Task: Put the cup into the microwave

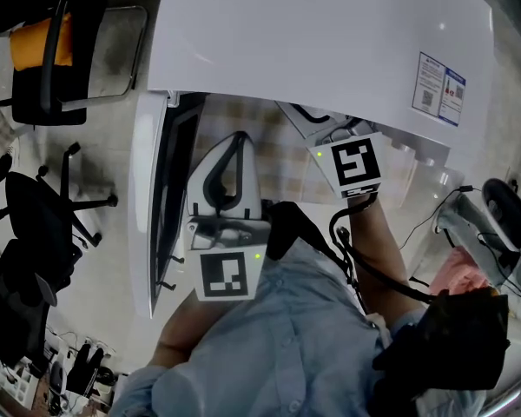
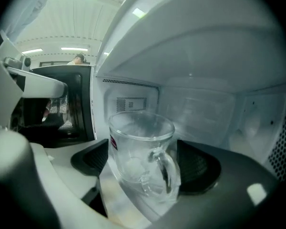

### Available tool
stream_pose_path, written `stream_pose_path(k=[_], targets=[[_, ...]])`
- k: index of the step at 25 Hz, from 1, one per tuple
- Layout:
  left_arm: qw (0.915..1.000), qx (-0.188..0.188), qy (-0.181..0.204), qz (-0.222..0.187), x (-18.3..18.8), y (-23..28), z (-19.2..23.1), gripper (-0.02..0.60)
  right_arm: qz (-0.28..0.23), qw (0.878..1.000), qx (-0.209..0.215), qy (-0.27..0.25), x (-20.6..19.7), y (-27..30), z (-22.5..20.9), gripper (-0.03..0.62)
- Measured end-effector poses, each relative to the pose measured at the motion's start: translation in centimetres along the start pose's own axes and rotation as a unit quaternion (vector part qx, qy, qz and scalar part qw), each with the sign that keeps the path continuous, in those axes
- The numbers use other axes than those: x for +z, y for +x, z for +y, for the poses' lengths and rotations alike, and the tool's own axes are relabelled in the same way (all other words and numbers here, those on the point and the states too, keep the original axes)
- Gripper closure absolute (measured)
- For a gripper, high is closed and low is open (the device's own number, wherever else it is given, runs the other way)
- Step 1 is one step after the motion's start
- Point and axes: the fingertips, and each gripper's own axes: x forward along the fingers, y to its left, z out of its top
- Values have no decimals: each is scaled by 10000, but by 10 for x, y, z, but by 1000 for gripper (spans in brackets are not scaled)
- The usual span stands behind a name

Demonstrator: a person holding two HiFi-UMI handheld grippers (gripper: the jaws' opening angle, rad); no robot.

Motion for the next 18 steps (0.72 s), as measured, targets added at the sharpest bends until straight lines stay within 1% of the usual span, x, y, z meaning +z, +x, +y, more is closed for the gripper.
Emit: stream_pose_path(k=[3,7,18], targets=[[10000,-6,28,-13,-1,-5,-5,574,-7,9999,-102,42,-3,-7,-1,167],[10000,13,62,-73,1,-11,-11,574,-34,9999,-166,36,-3,-17,-1,166],[9993,-53,274,-234,11,-37,-41,574,-154,9995,-253,70,-8,-71,15,166]])
